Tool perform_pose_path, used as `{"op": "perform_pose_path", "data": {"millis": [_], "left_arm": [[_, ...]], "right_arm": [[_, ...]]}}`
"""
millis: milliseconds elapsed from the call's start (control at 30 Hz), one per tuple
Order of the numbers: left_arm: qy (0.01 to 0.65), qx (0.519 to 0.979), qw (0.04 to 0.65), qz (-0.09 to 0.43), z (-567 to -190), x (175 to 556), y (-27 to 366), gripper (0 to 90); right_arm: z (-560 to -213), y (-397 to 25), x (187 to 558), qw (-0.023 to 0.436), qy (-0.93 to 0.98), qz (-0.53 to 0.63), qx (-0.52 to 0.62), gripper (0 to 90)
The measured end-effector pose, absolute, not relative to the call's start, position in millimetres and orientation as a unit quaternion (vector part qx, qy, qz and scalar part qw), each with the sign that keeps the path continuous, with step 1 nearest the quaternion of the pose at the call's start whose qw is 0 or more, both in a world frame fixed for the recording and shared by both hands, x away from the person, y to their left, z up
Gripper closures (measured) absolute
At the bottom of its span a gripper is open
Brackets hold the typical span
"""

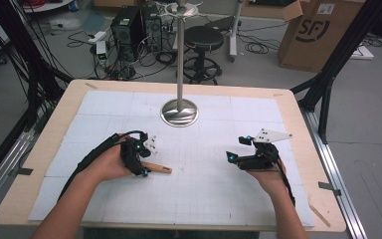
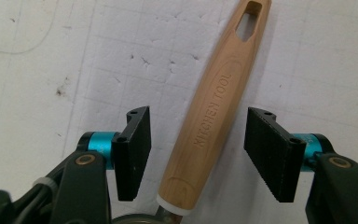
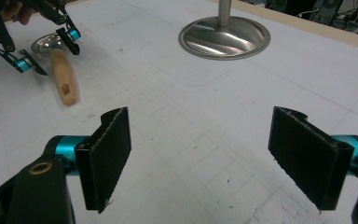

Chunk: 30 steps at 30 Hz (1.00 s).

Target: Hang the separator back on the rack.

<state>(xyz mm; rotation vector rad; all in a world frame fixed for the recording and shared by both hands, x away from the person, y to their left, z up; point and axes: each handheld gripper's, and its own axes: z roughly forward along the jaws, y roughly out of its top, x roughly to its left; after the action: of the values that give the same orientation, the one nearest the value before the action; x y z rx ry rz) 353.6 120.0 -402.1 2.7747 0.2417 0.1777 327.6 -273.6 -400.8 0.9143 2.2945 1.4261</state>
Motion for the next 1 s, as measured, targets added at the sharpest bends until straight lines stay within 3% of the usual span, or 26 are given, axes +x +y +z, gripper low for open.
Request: {"op": "perform_pose_path", "data": {"millis": [267,667,1000], "left_arm": [[0.074,0.984,0.152,0.055,-406.1,354.2,117.0,52.7],[0.067,0.992,0.101,0.028,-407.3,361.7,102.7,59.3],[0.068,0.992,0.105,0.014,-407.0,362.1,104.4,66.2]], "right_arm": [[-401.6,-272.2,328.1,0.144,0.797,0.494,0.315,20.2],[-401.8,-271.5,327.9,0.145,0.799,0.491,0.315,20.4],[-402.4,-271.0,328.2,0.144,0.801,0.49,0.314,20.8]]}}
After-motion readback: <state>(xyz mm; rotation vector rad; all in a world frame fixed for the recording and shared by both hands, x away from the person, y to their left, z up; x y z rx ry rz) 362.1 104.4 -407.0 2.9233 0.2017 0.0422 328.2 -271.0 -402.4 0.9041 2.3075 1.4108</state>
